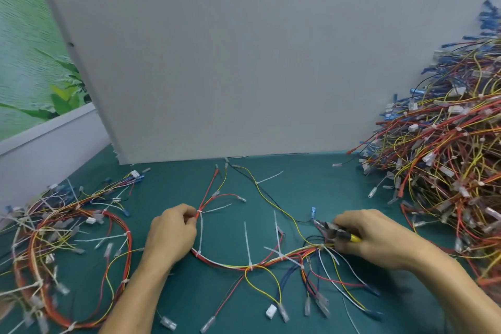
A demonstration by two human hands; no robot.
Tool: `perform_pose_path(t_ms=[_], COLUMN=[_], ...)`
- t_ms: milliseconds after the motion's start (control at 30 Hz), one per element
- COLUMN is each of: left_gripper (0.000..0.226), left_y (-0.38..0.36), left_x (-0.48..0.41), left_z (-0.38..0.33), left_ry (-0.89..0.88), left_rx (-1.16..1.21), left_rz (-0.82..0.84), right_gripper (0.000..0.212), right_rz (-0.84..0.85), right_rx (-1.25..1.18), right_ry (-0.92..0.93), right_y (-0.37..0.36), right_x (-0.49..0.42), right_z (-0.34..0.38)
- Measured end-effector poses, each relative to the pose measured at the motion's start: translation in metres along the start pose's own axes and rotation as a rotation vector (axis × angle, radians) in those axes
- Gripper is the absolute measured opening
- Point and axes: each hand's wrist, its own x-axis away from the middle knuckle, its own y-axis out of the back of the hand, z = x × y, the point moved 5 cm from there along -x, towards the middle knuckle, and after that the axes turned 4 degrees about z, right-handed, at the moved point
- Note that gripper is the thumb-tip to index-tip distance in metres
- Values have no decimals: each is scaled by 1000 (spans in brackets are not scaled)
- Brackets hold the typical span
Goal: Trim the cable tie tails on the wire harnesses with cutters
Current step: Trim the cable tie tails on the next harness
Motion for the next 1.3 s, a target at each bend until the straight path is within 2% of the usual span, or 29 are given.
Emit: perform_pose_path(t_ms=[167,267,367,500,567,667,733,800,867,1000,1100,1167,1300], left_gripper=[23,25,27,19,13,6,7,10,17,26,31,31,22], left_y=[1,3,16,40,46,39,25,5,-17,-55,-77,-88,-101], left_x=[-1,0,4,21,36,62,77,85,88,80,75,73,74], left_z=[2,1,-7,-44,-71,-111,-133,-149,-159,-166,-167,-163,-155], left_ry=[8,3,-34,-264,-420,-651,-770,-861,-917,-908,-874,-828,-781], left_rx=[-48,-23,25,109,161,226,222,170,102,-1,-52,-18,98], left_rz=[13,0,-125,-357,-372,-256,-131,4,124,310,392,419,399], right_gripper=[9,16,28,40,45,48,42,37,35,34,14,8,14], right_rz=[-116,-152,-193,-239,-239,-127,-15,60,61,-98,-187,-210,-187], right_rx=[-101,-86,-35,59,56,-11,-35,-68,-94,34,63,65,150], right_ry=[-41,-29,-43,-224,-294,-323,-289,-249,-222,-196,-153,-161,-182], right_y=[12,14,12,8,6,2,-2,-3,0,6,5,1,-2], right_x=[4,3,1,6,10,15,18,22,26,34,38,40,42], right_z=[-8,-6,-2,-6,-8,-7,-4,-1,0,-7,-7,-7,-10])
